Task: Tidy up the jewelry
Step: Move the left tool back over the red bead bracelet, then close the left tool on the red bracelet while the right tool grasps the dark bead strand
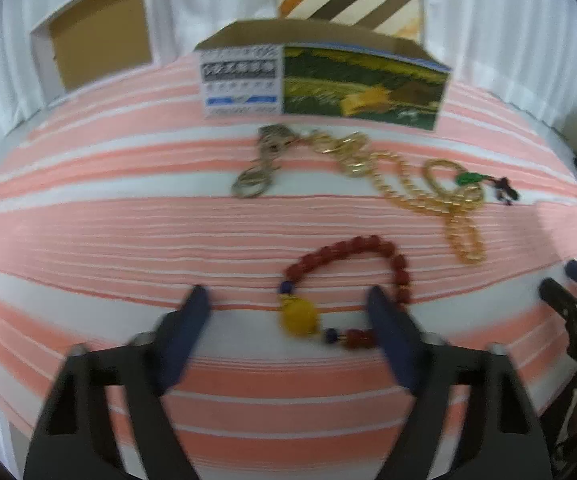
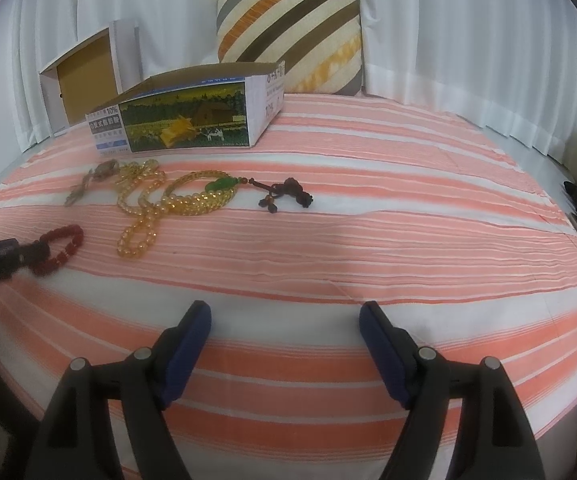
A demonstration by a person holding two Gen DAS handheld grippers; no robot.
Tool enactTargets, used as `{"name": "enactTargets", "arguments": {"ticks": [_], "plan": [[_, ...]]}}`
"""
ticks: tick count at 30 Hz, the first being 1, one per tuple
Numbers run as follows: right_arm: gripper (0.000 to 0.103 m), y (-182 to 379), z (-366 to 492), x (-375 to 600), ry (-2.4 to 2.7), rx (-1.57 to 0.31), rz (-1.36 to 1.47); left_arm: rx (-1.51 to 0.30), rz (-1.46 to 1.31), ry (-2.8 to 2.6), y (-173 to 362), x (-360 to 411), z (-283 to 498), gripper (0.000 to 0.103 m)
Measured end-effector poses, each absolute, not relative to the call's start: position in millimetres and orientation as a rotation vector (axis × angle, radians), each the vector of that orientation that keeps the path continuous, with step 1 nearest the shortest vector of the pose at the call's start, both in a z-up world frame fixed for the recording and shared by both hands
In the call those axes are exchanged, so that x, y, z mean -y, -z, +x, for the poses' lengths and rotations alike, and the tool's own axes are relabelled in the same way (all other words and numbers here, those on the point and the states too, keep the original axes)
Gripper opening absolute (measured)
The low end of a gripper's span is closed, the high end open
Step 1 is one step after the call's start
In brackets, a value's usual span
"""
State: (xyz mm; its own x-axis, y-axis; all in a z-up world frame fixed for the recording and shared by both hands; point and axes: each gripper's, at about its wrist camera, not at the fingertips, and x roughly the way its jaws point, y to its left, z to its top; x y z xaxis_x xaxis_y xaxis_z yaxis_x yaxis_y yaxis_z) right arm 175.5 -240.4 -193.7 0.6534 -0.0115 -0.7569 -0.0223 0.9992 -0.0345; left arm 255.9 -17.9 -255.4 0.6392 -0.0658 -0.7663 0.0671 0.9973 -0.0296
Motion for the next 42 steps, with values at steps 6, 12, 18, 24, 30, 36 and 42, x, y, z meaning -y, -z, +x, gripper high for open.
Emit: {"name": "enactTargets", "arguments": {"ticks": [6,12,18,24,30,36,42], "plan": [[0.078,182.3,199.3,251.0,-0.040,-0.954,0.041,-0.848,0.000,0.096,253.6,18.0,265.8,0.016],[0.078,190.1,256.0,260.9,-0.075,-1.084,0.033,-0.846,-0.010,0.102,252.6,9.9,279.8,0.015],[0.078,200.3,300.9,250.0,-0.101,-1.052,-0.104,-0.840,-0.002,0.102,253.3,10.8,282.6,0.015],[0.014,198.7,297.2,238.6,-0.124,-0.984,-0.128,-0.842,-0.024,0.114,253.2,7.7,281.9,0.015],[0.014,186.2,251.0,240.0,-0.140,-0.932,-0.033,-0.852,-0.087,0.129,249.1,-3.5,278.4,0.015],[0.014,177.4,227.2,250.9,-0.143,-0.922,0.028,-0.858,-0.092,0.125,249.9,-7.8,276.5,0.015],[0.020,192.4,227.3,256.3,-0.138,-0.936,0.014,-0.853,-0.075,0.119,251.3,-7.4,274.7,0.015]]}}
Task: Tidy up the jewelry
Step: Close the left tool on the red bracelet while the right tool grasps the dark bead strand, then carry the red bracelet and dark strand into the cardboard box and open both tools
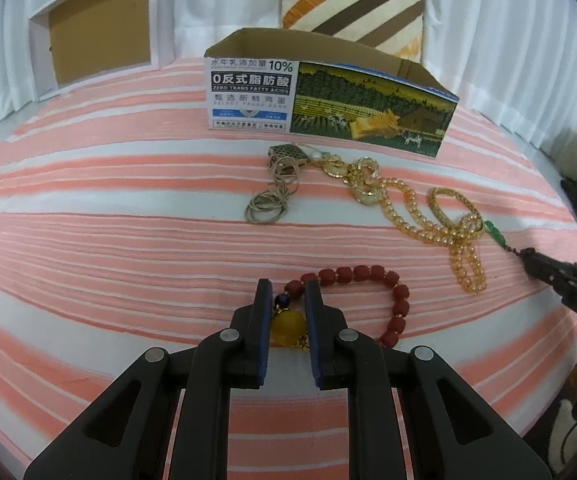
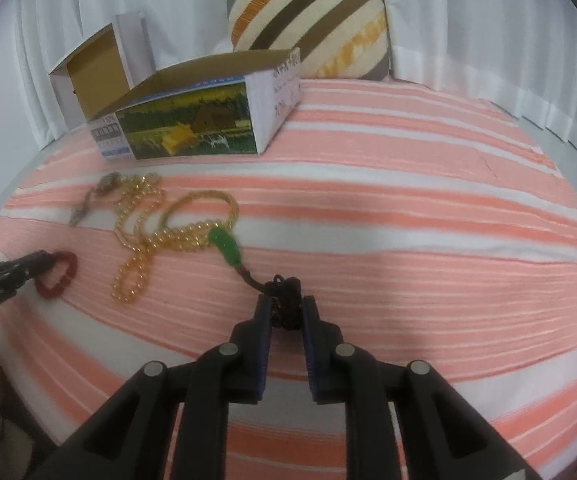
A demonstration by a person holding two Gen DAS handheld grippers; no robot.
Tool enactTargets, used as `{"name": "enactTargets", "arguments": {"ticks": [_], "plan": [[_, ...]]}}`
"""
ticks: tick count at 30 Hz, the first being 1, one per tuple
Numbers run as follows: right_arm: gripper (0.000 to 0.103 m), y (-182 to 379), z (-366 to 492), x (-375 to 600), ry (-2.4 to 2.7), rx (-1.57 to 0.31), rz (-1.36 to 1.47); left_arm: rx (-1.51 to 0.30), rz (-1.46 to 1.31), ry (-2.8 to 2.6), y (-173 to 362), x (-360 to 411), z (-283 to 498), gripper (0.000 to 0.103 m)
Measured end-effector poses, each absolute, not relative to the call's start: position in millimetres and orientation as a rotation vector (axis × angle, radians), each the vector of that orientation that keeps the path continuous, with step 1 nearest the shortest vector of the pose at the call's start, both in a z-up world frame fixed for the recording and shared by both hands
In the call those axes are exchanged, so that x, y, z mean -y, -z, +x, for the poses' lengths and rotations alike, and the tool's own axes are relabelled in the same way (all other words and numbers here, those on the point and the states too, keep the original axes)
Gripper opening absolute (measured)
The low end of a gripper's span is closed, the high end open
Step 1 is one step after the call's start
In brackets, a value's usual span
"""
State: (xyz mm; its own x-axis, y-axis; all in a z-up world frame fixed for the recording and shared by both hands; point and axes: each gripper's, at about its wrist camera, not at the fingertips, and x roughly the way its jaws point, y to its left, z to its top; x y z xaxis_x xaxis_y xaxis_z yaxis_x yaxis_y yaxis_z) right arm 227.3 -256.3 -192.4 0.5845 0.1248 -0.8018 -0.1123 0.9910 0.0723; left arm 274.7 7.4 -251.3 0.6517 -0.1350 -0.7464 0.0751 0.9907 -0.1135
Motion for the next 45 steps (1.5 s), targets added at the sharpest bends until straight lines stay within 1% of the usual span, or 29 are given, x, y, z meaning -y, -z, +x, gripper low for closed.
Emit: {"name": "enactTargets", "arguments": {"ticks": [2,3,4,6,7,8,9,10,13,18,21,28,38,41,45], "plan": [[0.037,191.7,225.9,253.5,-0.136,-0.929,-0.011,-0.850,-0.069,0.117,251.6,-7.0,274.9,0.015],[0.052,191.2,226.0,251.5,-0.129,-0.924,-0.029,-0.849,-0.069,0.117,251.8,-7.0,275.3,0.015],[0.056,190.5,226.6,249.5,-0.123,-0.916,-0.043,-0.847,-0.069,0.118,251.9,-7.0,275.4,0.015],[0.056,193.8,230.1,246.1,-0.125,-0.925,-0.066,-0.847,-0.074,0.124,251.9,-7.8,275.9,0.015],[0.054,194.9,231.0,244.2,-0.120,-0.919,-0.081,-0.850,-0.082,0.128,251.9,-8.4,276.5,0.015],[0.046,195.6,231.1,242.6,-0.115,-0.914,-0.094,-0.851,-0.093,0.134,250.6,-9.8,276.3,0.015],[0.022,194.6,230.9,242.1,-0.117,-0.910,-0.092,-0.845,-0.101,0.140,247.9,-11.3,275.2,0.014],[0.012,192.9,231.3,242.5,-0.113,-0.919,-0.082,-0.833,-0.107,0.149,242.5,-12.9,273.4,0.014],[0.012,179.4,225.2,245.5,-0.123,-0.897,-0.024,-0.807,-0.125,0.174,226.1,-15.2,270.2,0.014],[0.012,139.1,216.7,242.7,-0.159,-0.832,0.037,-0.757,-0.156,0.204,191.5,-18.9,266.4,0.014],[0.012,116.4,216.3,237.0,-0.191,-0.795,0.052,-0.747,-0.173,0.207,175.6,-21.5,266.3,0.014],[0.012,83.6,222.5,223.4,-0.248,-0.753,0.087,-0.751,-0.206,0.219,141.4,-29.0,277.7,0.014],[0.012,46.4,263.0,204.5,-0.311,-0.716,0.107,-0.673,-0.201,0.255,68.6,-34.2,331.1,0.014],[0.012,34.3,286.4,198.2,-0.325,-0.699,0.109,-0.659,-0.196,0.254,54.0,-34.4,356.8,0.014],[0.012,20.8,321.5,185.9,-0.335,-0.675,0.097,-0.655,-0.192,0.253,47.3,-31.4,390.3,0.014]]}}
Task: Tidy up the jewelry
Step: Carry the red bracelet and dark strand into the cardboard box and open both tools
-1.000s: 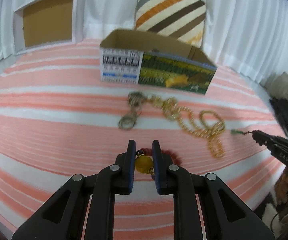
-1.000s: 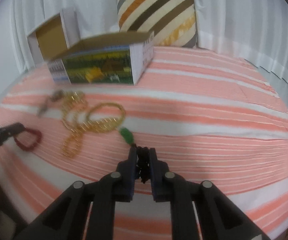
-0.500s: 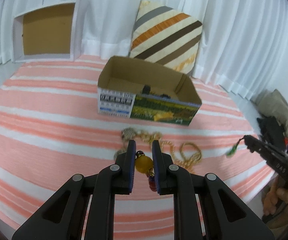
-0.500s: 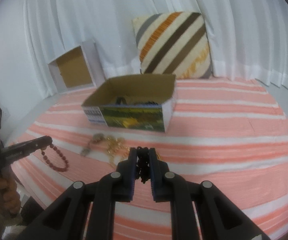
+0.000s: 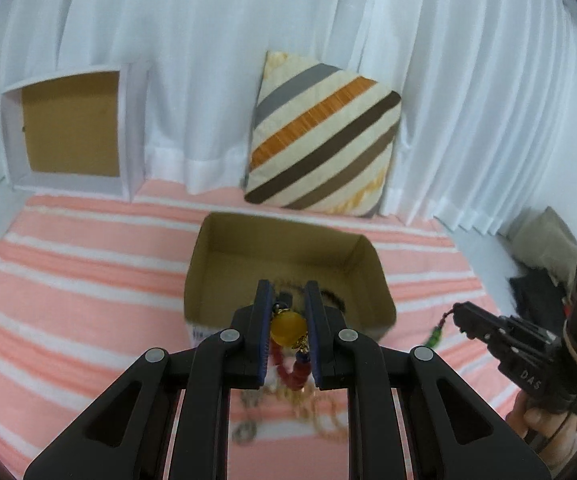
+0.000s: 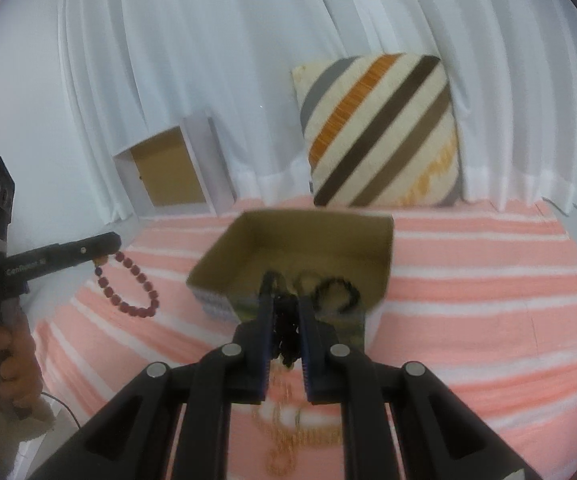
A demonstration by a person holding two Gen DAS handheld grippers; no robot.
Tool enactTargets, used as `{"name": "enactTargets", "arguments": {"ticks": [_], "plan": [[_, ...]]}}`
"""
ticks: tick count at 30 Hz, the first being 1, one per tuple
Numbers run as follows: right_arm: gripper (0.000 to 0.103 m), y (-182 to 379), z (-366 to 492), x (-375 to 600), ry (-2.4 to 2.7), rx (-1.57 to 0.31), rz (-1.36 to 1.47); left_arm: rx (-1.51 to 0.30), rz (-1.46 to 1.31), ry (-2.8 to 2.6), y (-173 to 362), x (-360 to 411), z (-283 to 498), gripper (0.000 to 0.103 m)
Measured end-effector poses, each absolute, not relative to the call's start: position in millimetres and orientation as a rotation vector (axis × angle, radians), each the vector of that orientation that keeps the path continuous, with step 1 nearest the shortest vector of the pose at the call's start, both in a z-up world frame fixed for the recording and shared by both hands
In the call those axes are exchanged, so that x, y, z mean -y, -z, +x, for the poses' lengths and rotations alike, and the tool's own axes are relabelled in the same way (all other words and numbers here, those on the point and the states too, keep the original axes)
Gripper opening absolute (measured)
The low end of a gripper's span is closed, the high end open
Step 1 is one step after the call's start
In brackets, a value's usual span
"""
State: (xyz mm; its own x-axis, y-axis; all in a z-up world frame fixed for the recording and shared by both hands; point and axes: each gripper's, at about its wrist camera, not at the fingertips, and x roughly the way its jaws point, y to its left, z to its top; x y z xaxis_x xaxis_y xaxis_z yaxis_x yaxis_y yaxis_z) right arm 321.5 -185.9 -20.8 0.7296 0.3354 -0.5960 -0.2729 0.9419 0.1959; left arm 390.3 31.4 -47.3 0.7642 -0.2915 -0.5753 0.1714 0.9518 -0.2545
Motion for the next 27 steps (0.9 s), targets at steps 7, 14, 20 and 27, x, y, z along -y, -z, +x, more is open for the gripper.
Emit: {"name": "enactTargets", "arguments": {"ticks": [7,14,20,27], "plan": [[0.012,14.4,386.1,167.6,-0.347,-0.672,0.080,-0.682,-0.187,0.233,57.0,-28.5,452.7,0.014],[0.012,38.1,441.2,153.7,-0.338,-0.749,0.041,-0.734,-0.172,0.196,87.6,-23.2,496.7,0.014],[0.012,67.1,471.8,151.8,-0.308,-0.802,0.030,-0.779,-0.145,0.154,125.0,-20.9,518.2,0.015],[0.061,94.6,485.1,161.0,-0.280,-0.844,0.065,-0.743,-0.118,0.106,140.1,-22.2,515.6,0.100]]}}
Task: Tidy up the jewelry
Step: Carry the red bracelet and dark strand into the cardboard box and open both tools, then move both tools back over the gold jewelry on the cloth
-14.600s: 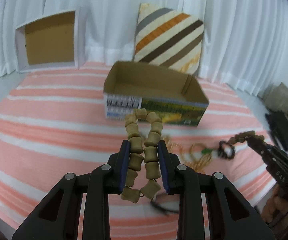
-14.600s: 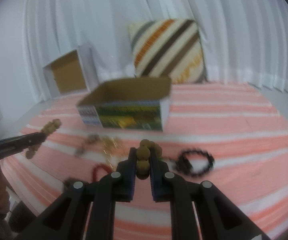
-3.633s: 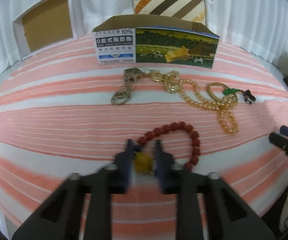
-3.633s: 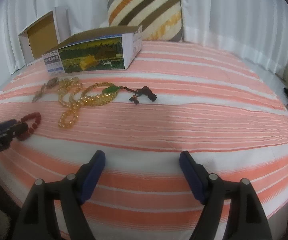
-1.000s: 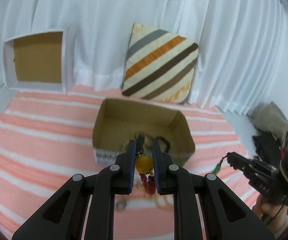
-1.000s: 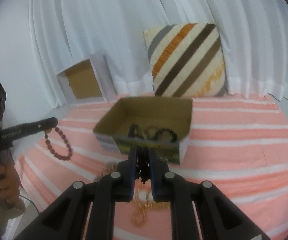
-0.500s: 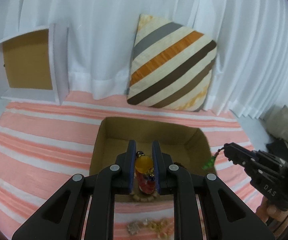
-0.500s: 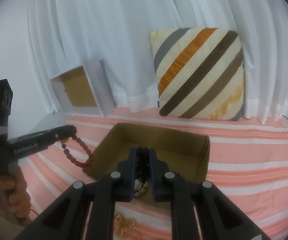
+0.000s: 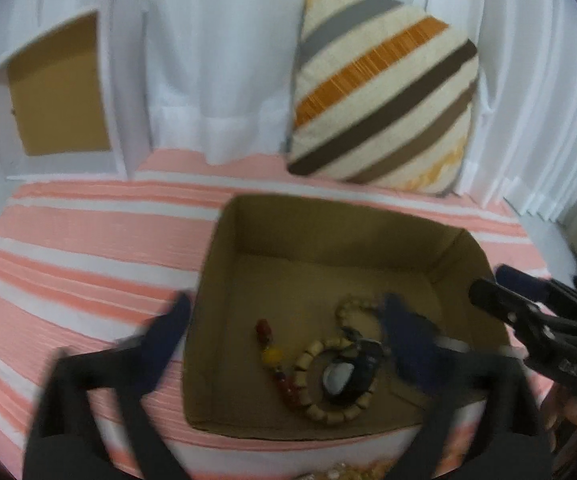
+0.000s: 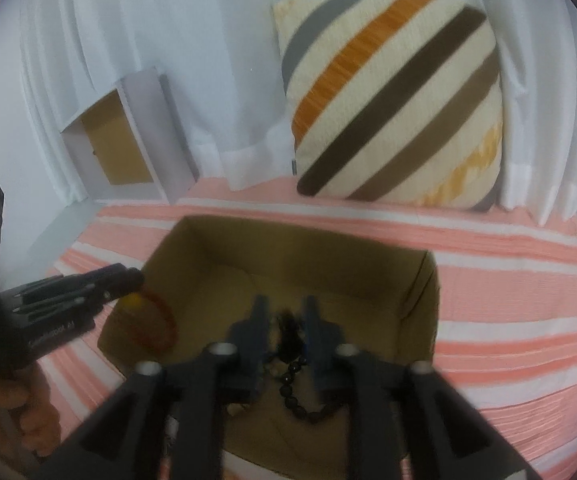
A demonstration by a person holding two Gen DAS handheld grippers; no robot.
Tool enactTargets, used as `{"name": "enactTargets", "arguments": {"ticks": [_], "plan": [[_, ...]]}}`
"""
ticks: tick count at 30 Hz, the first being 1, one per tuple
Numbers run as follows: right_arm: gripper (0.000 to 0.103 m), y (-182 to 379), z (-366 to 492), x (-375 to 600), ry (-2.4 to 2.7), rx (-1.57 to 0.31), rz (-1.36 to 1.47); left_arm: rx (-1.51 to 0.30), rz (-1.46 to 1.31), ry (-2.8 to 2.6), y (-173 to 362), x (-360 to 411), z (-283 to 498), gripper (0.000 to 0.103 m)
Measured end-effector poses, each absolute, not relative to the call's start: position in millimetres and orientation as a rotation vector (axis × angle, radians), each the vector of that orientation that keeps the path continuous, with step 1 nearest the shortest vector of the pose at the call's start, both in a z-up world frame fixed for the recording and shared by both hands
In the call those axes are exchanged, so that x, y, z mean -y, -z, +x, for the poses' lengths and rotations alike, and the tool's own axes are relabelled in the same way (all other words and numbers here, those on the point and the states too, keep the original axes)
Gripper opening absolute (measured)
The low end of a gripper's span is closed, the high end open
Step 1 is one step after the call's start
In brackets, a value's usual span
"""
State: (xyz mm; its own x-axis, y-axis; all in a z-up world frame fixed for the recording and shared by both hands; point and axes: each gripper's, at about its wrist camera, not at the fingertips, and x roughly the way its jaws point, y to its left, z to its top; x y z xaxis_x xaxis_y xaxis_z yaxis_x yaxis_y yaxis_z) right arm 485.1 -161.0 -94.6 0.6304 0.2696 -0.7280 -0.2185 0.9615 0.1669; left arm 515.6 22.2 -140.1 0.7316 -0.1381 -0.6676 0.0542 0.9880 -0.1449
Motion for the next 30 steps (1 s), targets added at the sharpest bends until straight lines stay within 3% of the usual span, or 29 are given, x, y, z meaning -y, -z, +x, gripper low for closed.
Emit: {"name": "enactTargets", "arguments": {"ticks": [1,13,22,30], "plan": [[0.072,95.4,482.5,164.1,-0.263,-0.826,0.070,-0.734,-0.110,0.106,139.2,-22.2,512.5,0.100],[0.073,82.9,422.3,186.7,-0.209,-0.751,0.073,-0.729,-0.106,0.112,140.3,-37.1,433.0,0.101],[0.073,98.8,331.9,208.9,-0.149,-0.756,0.069,-0.816,-0.097,0.117,190.2,-39.6,336.9,0.101],[0.073,151.7,246.8,201.1,-0.154,-0.851,-0.022,-0.881,-0.048,0.121,240.4,-16.7,292.1,0.101]]}}
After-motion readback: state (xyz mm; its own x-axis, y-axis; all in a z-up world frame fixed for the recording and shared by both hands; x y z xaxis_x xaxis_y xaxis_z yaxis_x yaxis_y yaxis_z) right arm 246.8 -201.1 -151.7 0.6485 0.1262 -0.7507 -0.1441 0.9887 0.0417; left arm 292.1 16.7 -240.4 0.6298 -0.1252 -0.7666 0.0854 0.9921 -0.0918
